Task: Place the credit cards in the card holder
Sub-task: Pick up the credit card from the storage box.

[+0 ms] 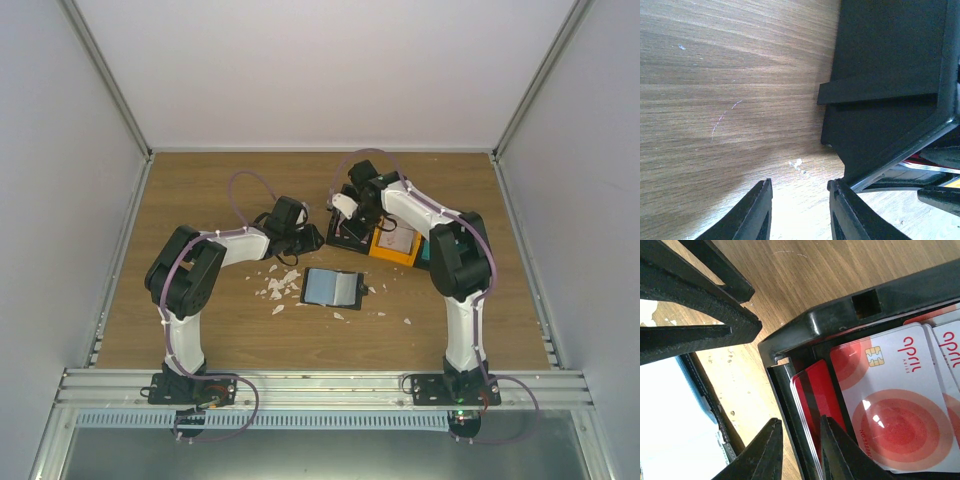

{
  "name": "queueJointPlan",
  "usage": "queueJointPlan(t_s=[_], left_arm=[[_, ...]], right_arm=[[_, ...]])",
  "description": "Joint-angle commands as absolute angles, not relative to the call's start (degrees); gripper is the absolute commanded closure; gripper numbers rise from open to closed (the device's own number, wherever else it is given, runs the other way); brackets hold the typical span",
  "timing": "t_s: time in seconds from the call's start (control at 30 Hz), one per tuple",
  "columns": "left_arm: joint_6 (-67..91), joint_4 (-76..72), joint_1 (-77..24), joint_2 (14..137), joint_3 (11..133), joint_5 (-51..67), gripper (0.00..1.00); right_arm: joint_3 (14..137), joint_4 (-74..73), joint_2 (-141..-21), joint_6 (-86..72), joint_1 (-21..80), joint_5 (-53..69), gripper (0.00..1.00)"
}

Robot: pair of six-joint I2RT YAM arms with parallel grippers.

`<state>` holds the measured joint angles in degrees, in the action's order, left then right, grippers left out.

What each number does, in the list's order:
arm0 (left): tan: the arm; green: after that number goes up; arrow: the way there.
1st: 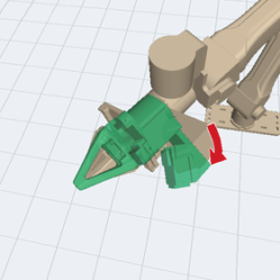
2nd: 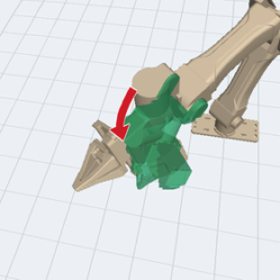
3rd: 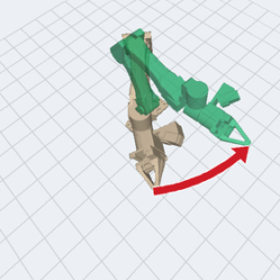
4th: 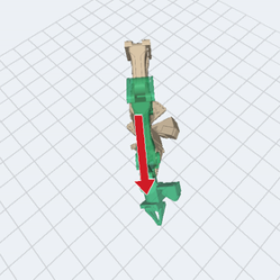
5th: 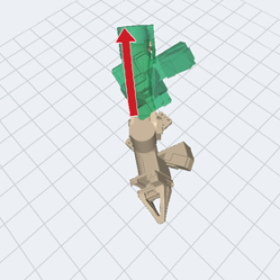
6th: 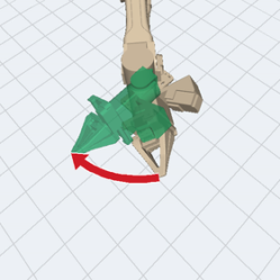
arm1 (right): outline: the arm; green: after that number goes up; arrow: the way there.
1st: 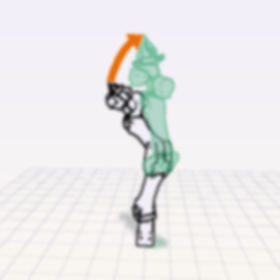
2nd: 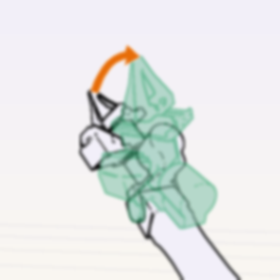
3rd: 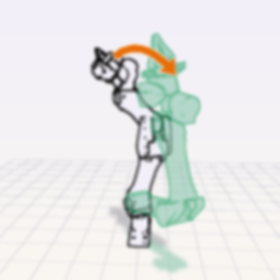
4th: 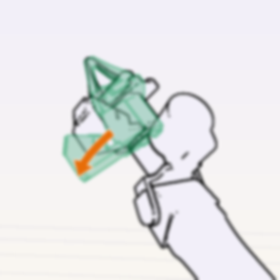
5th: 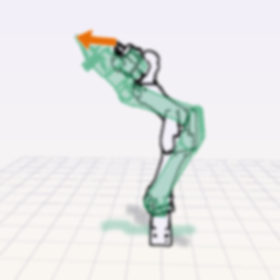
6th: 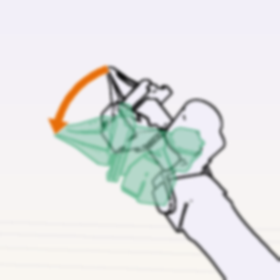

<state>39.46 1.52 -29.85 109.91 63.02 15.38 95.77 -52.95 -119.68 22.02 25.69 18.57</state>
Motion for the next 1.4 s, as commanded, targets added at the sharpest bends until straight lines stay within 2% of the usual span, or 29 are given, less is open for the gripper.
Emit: queueJointPlan(t_s=[0.0,0.03,0.23,0.43,0.63,0.87,1.07,1.37], left_arm=[[39.11,0.16,-29.44,109.44,62.67,14.85,0.66],[39.09,0.13,-29.44,109.5,62.67,14.82,0.66],[39.08,0.15,-29.41,109.48,62.75,14.85,0.66],[39.08,0.13,-29.44,109.52,62.92,14.95,0.66],[39.11,0.1,-29.39,109.33,62.89,15.15,0.66],[39.13,0.12,-29.39,109.14,62.84,15.13,0.66],[39.2,0.17,-29.4,108.81,62.66,15.21,0.66],[39.3,-2.57,-29.44,107.03,61.57,15.64,0.65]], right_arm=[[95.37,-53.87,-118.27,21.03,25.14,20.26,0.77],[95.36,-53.61,-118.39,20.87,25.14,19.97,0.77],[96.33,-52.38,-119.66,20.21,25.21,17.47,0.62],[97.38,-52.78,-123.73,20.44,25.64,17.09,0.59],[97.38,-52.84,-122.64,20.73,25.67,18.21,0.7],[96.79,-52.33,-118.68,20.43,25.5,18.34,0.76],[96.43,-51.95,-117.99,20.02,25.3,17.89,0.99],[96.89,-48.74,-116.5,17.44,24.81,12.83,0.99]])
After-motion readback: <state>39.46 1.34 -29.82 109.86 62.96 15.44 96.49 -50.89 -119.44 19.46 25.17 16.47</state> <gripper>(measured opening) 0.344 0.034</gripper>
